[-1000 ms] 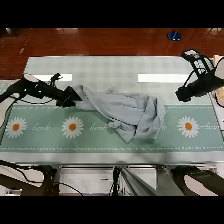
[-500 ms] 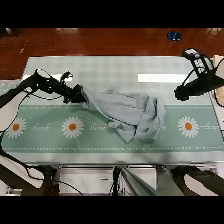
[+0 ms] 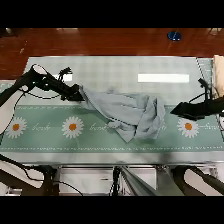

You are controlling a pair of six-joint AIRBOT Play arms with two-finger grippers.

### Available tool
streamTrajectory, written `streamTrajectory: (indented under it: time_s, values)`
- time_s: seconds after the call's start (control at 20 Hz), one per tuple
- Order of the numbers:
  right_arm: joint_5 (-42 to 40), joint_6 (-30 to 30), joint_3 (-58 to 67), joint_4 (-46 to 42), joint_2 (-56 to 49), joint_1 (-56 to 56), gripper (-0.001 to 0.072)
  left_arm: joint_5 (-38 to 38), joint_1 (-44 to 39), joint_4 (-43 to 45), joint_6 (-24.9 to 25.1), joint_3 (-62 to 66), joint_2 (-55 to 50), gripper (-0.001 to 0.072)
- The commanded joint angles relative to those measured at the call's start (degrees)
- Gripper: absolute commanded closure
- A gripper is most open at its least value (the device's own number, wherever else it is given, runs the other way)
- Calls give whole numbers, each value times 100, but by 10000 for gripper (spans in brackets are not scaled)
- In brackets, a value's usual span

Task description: Fold the shirts.

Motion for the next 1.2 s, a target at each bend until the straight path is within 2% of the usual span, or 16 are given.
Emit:
streamTrajectory:
  time_s: [0.0,0.15,0.2,0.25,0.3,0.35,0.5,0.6,0.75,0.95,1.15]
  values:
    - [-378,-511,-944,1165,0,-22,140,-42,103,-24,149,7,190,683]
    - [-785,-686,-1244,1456,-214,660,166,-42,262,-28,190,9,297,683]
    - [-935,-796,-1248,1635,-350,938,268,-42,317,-33,210,9,315,683]
    - [-1167,-785,-1248,1786,-498,1222,413,-44,358,-42,216,9,332,682]
    - [-1399,-785,-1248,1993,-649,1464,620,-55,396,-94,299,9,352,683]
    - [-1491,-787,-1248,2317,-737,1602,695,-101,433,-223,365,9,389,683]
    - [-756,-1292,-907,3713,-476,1491,697,-125,595,-874,745,20,809,686]
    - [-116,-1368,-295,4662,96,1165,697,-83,752,-1137,807,214,1357,687]
    - [-219,-1174,1036,5700,1185,407,697,133,1051,-1187,807,835,2481,687]
    - [-719,-358,3021,5331,1899,-697,697,999,1731,-944,802,1692,4172,688]
    - [-745,588,4538,4050,2006,-1355,697,1139,2317,101,656,2022,5464,688]
